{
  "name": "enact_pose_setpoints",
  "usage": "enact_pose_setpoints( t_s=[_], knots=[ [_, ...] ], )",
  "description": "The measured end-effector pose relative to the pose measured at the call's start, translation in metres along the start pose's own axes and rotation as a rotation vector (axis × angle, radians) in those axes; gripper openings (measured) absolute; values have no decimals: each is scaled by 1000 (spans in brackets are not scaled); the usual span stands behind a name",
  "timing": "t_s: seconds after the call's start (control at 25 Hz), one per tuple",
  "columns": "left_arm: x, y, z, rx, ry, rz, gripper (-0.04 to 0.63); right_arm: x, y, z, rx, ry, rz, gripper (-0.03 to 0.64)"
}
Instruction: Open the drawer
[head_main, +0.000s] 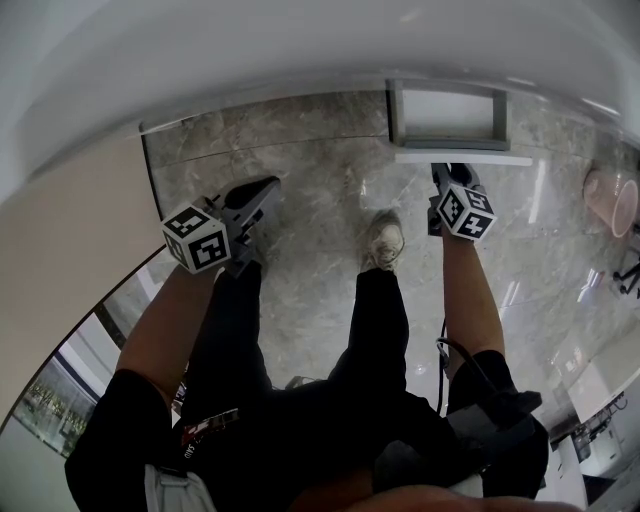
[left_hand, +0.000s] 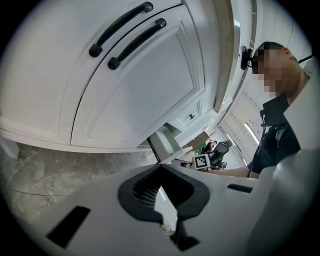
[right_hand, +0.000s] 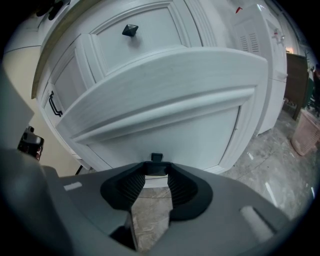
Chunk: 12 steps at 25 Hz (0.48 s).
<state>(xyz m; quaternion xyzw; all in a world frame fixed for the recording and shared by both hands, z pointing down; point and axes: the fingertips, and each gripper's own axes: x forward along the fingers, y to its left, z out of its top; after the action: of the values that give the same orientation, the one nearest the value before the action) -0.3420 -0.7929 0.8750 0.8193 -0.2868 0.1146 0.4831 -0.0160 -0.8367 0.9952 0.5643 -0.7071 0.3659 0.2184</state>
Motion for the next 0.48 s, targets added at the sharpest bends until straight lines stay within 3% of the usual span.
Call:
enact_pose_setpoints(
  t_s=[0.48],
  knots=[
    [4, -7, -3, 0, 8, -13, -2, -25, -3, -30, 8, 37, -6, 138]
  ],
)
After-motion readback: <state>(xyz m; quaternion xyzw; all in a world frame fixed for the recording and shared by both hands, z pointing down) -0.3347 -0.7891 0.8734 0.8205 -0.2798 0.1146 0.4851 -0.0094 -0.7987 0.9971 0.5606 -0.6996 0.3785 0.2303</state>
